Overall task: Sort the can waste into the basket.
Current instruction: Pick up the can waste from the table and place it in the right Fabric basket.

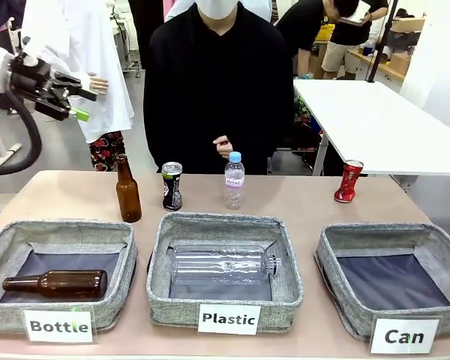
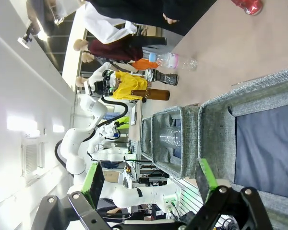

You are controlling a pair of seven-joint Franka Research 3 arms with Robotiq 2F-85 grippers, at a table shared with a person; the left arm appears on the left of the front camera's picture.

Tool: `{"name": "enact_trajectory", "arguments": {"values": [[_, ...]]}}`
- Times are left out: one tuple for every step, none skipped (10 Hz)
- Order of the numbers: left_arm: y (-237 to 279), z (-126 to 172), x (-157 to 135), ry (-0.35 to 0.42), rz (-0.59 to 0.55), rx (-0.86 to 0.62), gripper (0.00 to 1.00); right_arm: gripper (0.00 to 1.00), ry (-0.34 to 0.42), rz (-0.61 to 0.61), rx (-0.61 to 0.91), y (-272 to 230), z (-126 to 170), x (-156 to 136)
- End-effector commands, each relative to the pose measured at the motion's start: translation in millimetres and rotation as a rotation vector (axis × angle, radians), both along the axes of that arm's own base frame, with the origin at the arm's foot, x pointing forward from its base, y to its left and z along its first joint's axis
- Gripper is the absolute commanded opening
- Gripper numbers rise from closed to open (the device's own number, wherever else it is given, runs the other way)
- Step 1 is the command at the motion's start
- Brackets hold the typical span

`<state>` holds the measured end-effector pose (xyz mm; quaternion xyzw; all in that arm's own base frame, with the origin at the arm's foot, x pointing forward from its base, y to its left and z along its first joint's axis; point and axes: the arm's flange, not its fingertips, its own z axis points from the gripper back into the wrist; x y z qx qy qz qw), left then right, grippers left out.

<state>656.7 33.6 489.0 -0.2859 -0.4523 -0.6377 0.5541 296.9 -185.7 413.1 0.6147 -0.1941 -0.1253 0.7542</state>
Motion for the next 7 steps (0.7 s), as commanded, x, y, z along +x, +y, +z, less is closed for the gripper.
{"name": "enact_trajectory", "arguments": {"values": [[-10,-12,30,-0.066,-0.104,-0.073,1.00,1.00,-0.028,0.003,0.000,-1,1,0],[-16,-21,39,-0.082,-0.148,-0.102,1.00,1.00,-0.028,0.003,0.000,-1,1,0],[-22,-36,52,-0.067,-0.202,-0.125,1.00,1.00,-0.028,0.003,0.000,-1,1,0],[-26,-49,64,-0.046,-0.244,-0.132,1.00,1.00,-0.028,0.003,0.000,-1,1,0],[-31,-63,73,-0.007,-0.302,-0.149,1.00,1.00,-0.028,0.003,0.000,-1,1,0],[-39,-74,82,0.028,-0.325,-0.130,1.00,1.00,-0.028,0.003,0.000,-1,1,0],[-53,-85,94,0.077,-0.366,-0.099,1.00,1.00,-0.028,0.003,0.000,-1,1,0]]}}
